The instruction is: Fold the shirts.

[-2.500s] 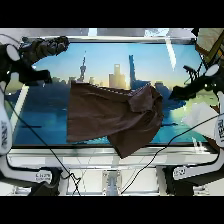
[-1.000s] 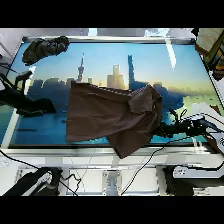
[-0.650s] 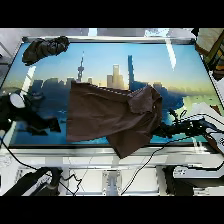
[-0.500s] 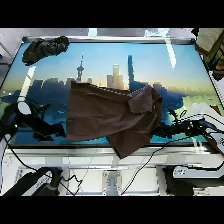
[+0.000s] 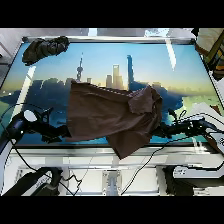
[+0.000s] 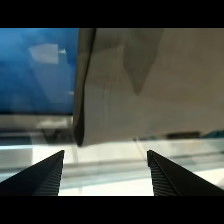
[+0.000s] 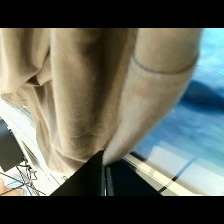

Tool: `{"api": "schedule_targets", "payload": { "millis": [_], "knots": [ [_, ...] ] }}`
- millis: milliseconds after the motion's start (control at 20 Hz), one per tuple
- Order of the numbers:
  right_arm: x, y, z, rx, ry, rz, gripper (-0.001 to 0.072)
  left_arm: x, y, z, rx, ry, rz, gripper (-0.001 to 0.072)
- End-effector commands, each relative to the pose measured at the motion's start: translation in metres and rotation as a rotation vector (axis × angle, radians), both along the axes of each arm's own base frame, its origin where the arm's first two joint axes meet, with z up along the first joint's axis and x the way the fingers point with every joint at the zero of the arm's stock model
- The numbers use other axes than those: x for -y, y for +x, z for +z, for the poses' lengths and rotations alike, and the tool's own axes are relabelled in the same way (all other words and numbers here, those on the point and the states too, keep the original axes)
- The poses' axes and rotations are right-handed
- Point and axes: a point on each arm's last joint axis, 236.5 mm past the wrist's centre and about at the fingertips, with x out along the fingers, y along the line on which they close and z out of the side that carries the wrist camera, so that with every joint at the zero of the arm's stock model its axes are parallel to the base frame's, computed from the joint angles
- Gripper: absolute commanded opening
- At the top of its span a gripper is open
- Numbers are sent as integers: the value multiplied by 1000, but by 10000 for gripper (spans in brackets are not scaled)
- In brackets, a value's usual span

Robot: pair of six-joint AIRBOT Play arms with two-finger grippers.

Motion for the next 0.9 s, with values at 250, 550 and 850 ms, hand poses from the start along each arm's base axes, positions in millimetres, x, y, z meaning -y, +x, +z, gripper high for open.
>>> {"api": "schedule_targets", "payload": {
  "millis": [250,550,850],
  "knots": [
    [-1,-1,2,-1,9,2,22,5,2,-22,-62,-25,40,555],
    [-1,-1,2,5,8,6,22,19,20,-19,-16,-90,107,476],
    [-1,-1,2,5,8,7,22,18,34,-20,32,-89,139,14]
  ]
}}
